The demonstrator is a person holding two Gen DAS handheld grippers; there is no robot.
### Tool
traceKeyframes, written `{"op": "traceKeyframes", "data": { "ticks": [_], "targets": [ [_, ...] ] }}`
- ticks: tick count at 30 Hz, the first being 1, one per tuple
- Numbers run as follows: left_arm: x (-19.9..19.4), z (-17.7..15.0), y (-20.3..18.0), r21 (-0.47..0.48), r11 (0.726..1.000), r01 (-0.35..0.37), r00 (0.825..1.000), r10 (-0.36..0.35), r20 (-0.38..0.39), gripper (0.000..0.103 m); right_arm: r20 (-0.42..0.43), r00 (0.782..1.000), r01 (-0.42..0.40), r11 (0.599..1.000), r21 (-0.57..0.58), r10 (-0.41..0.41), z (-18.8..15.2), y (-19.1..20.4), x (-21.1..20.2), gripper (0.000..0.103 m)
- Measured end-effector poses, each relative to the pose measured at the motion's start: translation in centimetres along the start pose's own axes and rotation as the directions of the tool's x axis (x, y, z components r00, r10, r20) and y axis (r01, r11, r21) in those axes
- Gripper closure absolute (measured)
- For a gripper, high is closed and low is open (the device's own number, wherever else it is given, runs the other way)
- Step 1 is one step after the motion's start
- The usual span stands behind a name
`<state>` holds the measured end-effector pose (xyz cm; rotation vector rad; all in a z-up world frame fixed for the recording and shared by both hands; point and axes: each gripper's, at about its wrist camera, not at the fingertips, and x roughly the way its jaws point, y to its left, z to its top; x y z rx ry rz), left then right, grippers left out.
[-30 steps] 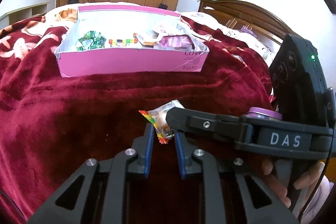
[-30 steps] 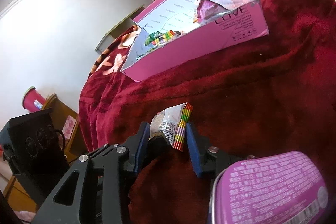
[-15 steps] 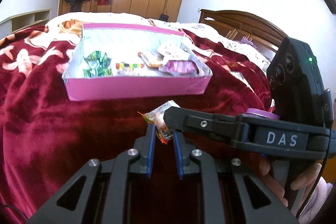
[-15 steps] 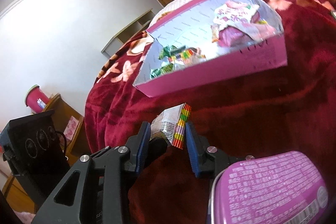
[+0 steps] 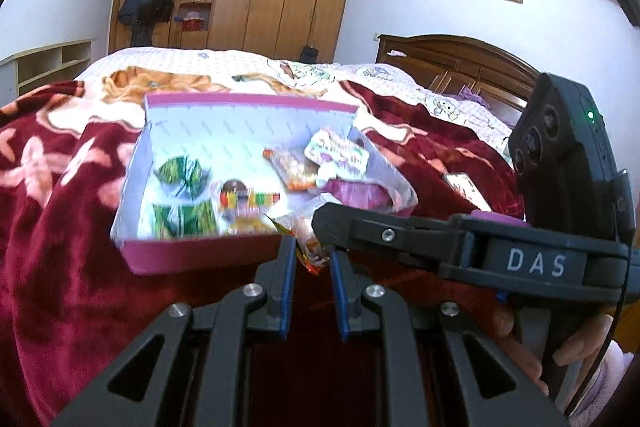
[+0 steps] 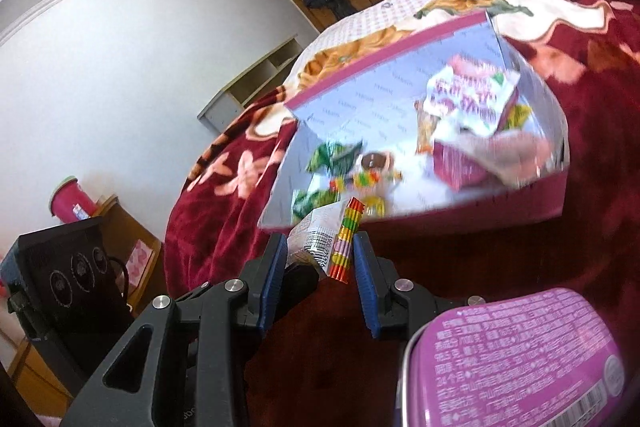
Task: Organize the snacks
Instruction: 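Carry the rainbow pack with the right tool into the pink box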
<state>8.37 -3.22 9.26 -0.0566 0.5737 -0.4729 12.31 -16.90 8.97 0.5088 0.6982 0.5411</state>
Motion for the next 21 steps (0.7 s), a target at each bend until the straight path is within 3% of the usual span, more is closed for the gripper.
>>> {"op": "traceKeyframes", "data": {
  "ticks": [21],
  "targets": [
    [6.4,6.0,2.3,0.012,1.0,-0.019,1.0,0.018,0.018,0.085,0.03,0.999,0.03,0.999,0.016,-0.03,7.5,-2.4,4.6,0.07]
  ]
}}
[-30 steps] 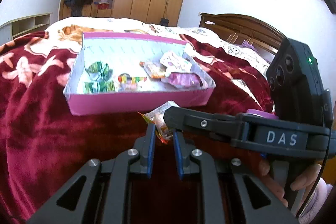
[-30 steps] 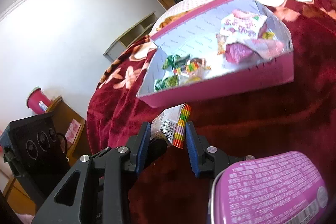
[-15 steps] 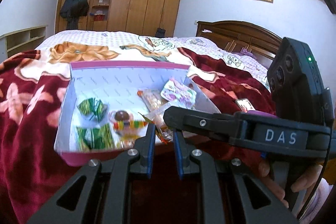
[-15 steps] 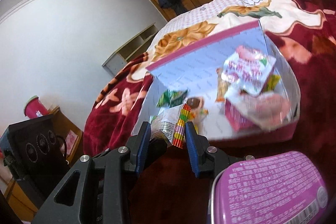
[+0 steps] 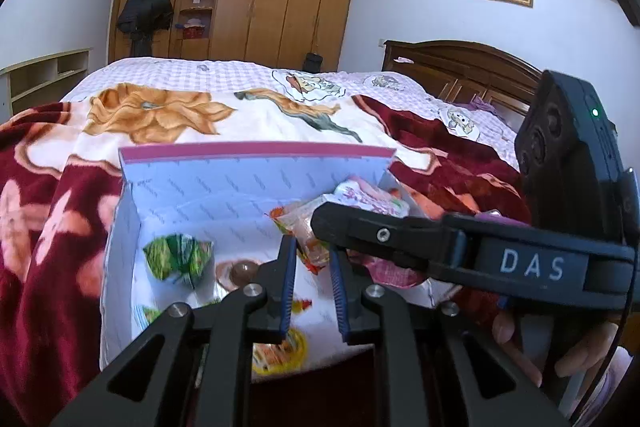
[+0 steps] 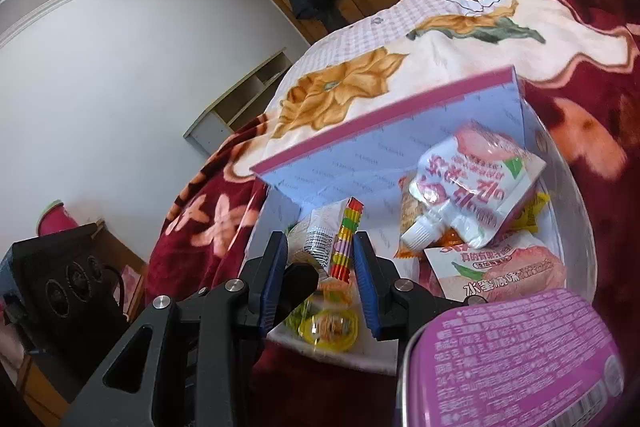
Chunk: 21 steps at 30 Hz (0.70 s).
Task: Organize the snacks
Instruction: 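Carry the rainbow pack with the right tool into the pink box, then open the right tool to drop the rainbow pack into the box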
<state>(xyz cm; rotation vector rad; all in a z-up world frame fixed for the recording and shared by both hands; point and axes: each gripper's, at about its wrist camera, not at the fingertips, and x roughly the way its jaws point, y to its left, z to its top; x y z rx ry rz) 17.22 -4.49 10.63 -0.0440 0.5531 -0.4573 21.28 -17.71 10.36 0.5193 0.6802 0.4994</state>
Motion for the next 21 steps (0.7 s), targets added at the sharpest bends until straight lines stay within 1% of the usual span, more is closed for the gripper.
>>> {"op": "traceKeyframes", "data": {
  "ticks": [7,11,21],
  "targets": [
    [0.8,1.6,0.0,0.018,1.0,-0.015,1.0,0.014,0.016,0.085,0.016,1.0,0.024,0.999,-0.021,-0.024,1.9,0.5,0.9,0.07],
    [1.5,2.3,0.6,0.001,1.0,-0.022,1.0,0.022,0.015,0.085,0.015,0.999,0.041,0.998,-0.037,-0.041,2.7,0.7,1.7,0.07],
    [4.2,3.4,2.4,-0.044,0.999,-0.023,0.998,0.02,-0.066,0.085,0.007,0.992,0.124,0.988,-0.092,-0.124,3.5,0.9,3.9,0.07]
  ]
}}
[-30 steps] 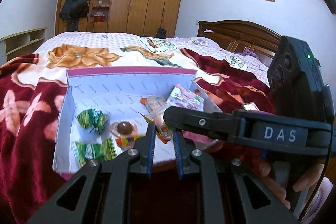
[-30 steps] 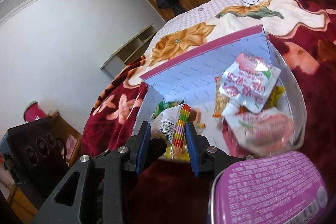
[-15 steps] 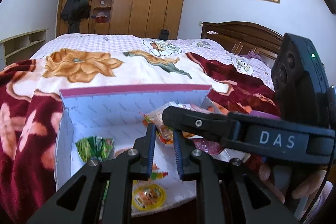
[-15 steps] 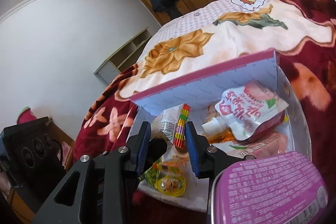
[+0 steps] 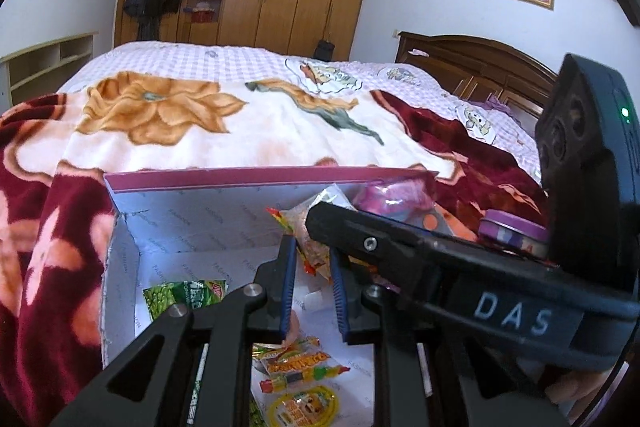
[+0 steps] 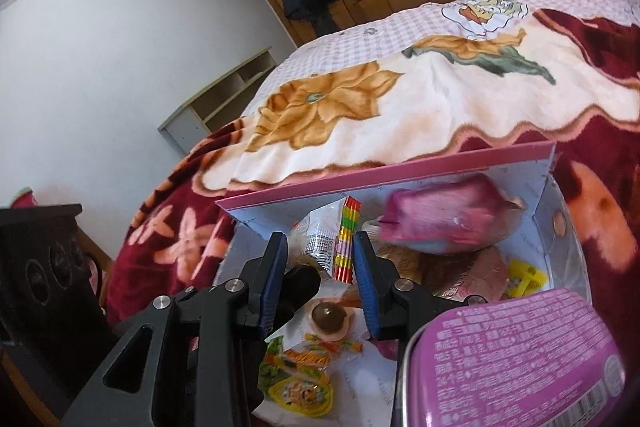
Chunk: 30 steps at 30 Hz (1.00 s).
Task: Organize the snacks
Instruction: 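Open the right tool to drop the rainbow pack into the box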
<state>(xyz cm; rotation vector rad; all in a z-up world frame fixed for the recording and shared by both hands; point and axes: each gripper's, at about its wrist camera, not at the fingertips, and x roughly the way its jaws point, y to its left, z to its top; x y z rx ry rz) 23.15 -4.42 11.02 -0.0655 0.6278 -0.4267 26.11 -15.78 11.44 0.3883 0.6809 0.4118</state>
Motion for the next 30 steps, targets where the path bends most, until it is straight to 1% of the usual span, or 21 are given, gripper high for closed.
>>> {"op": "traceKeyframes", "data": {
  "ticks": [5,9,12,15,17,18,19,20,22,23,30],
  "targets": [
    [0.9,0.0,0.2,-0.01,1.0,-0.016,1.0,0.016,-0.015,0.085,0.002,0.999,0.04,0.999,-0.032,-0.04,0.0,0.3,0.5,0.07],
    [1.2,-0.1,0.7,-0.027,0.999,-0.034,0.999,0.033,-0.034,0.084,0.004,0.999,0.049,0.998,-0.034,-0.049,0.0,0.5,0.6,0.069],
    [1.3,-0.1,0.8,-0.029,0.999,-0.046,0.998,0.045,-0.042,0.079,0.003,0.999,0.047,0.998,-0.032,-0.047,0.0,0.5,0.6,0.064],
    [1.3,-0.1,0.7,-0.027,0.998,-0.051,0.998,0.049,-0.046,0.072,0.0,0.999,0.041,0.999,-0.031,-0.041,0.0,0.5,0.5,0.06],
    [1.3,-0.1,0.7,-0.021,0.998,-0.058,0.997,0.057,-0.044,0.06,-0.002,0.999,0.04,0.999,-0.032,-0.041,0.0,0.4,0.5,0.057],
    [1.3,-0.1,0.6,-0.017,0.998,-0.063,0.997,0.062,-0.042,0.056,-0.002,0.999,0.041,0.999,-0.031,-0.041,0.0,0.4,0.5,0.054],
    [1.2,-0.1,0.6,-0.012,0.998,-0.069,0.997,0.068,-0.039,0.051,-0.001,0.999,0.041,0.999,-0.027,-0.041,-0.1,0.3,0.4,0.051],
    [1.1,-0.2,0.5,-0.009,0.997,-0.072,0.997,0.072,-0.038,0.048,-0.001,0.999,0.041,0.999,-0.024,-0.041,-0.1,0.3,0.4,0.05],
    [1.0,-0.2,0.5,-0.005,0.997,-0.079,0.996,0.079,-0.035,0.046,-0.003,0.999,0.043,0.999,-0.01,-0.043,-0.1,0.1,0.3,0.045],
    [0.9,-0.2,0.5,-0.005,0.997,-0.081,0.996,0.081,-0.035,0.045,-0.004,0.999,0.043,0.999,-0.004,-0.043,-0.2,-0.1,0.3,0.044],
    [0.3,-0.2,0.6,-0.01,0.995,-0.101,0.994,0.101,-0.033,0.043,-0.011,0.999,0.033,0.999,0.037,-0.033,-0.4,-1.1,-0.4,0.043]
  ]
}}
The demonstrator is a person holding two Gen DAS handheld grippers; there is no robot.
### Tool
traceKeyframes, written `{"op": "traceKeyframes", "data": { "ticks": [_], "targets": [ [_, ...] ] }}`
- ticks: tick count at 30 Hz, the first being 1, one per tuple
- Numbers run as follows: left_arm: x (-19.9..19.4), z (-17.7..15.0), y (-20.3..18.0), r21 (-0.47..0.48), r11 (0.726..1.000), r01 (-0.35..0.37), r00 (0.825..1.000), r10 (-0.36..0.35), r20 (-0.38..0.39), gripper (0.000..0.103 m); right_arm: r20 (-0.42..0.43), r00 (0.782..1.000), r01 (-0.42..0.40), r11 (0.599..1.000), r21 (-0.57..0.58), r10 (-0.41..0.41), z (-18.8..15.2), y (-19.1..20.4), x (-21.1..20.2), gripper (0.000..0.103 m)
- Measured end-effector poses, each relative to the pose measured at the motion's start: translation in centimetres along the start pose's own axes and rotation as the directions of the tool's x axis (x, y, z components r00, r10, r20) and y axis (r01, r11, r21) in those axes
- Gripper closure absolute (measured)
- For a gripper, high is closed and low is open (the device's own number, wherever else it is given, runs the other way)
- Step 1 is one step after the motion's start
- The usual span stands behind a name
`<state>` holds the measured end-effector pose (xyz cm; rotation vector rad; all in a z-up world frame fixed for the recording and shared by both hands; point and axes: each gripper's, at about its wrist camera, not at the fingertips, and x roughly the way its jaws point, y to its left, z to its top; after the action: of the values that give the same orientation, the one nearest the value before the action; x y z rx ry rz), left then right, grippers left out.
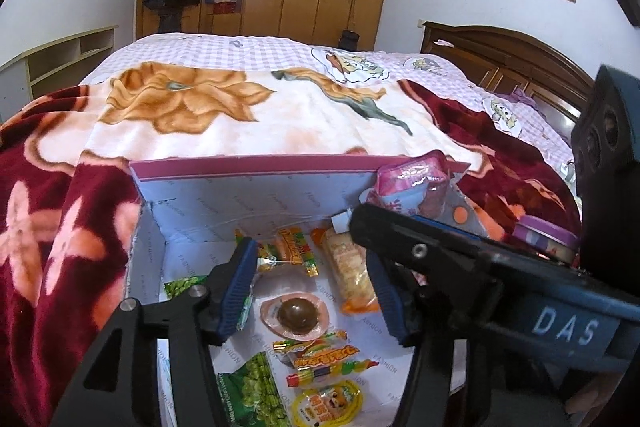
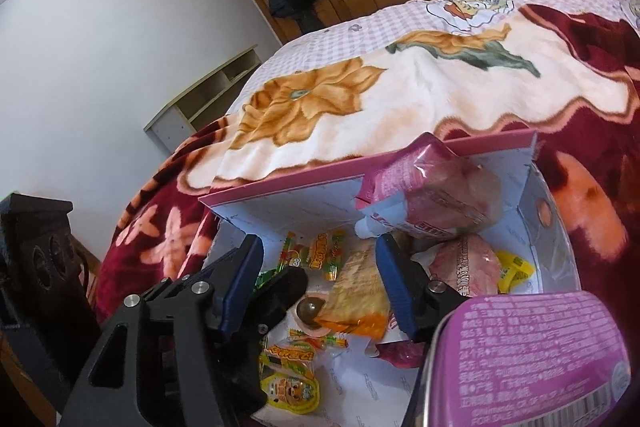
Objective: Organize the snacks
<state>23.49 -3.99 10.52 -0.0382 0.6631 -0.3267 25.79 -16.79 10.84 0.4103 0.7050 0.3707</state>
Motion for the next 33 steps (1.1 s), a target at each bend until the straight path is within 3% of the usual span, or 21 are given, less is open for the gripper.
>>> {"op": "traceKeyframes", "data": {
  "ticks": [5,9,22,33],
  "targets": [
    [-0.7,-0.3,0.2,-0.008,1.0,-0.019,1.0,0.019,-0.001,0.043,0.002,1.0,-0.018,1.0,0.004,0.018,-0.3,-0.2,-0.9,0.042],
    [-1.5,-0.6,0.6,-0.028,0.999,-0.039,0.999,0.039,-0.004,0.043,0.016,0.999,-0.032,0.999,-0.011,0.032,-0.7,0.0,-2.1,0.03],
    [-5.3,-2.6,0.9,-0.062,0.991,-0.118,0.993,0.119,0.013,0.043,0.044,0.999,-0.003,0.996,-0.084,0.006,-3.3,1.2,-5.6,0.03],
    [-9.2,-5.3,-0.2,-0.085,0.983,-0.164,0.985,0.168,0.033,0.043,0.072,0.996,0.069,0.989,-0.132,-0.06,-6.9,2.0,-8.7,0.03]
  ]
}}
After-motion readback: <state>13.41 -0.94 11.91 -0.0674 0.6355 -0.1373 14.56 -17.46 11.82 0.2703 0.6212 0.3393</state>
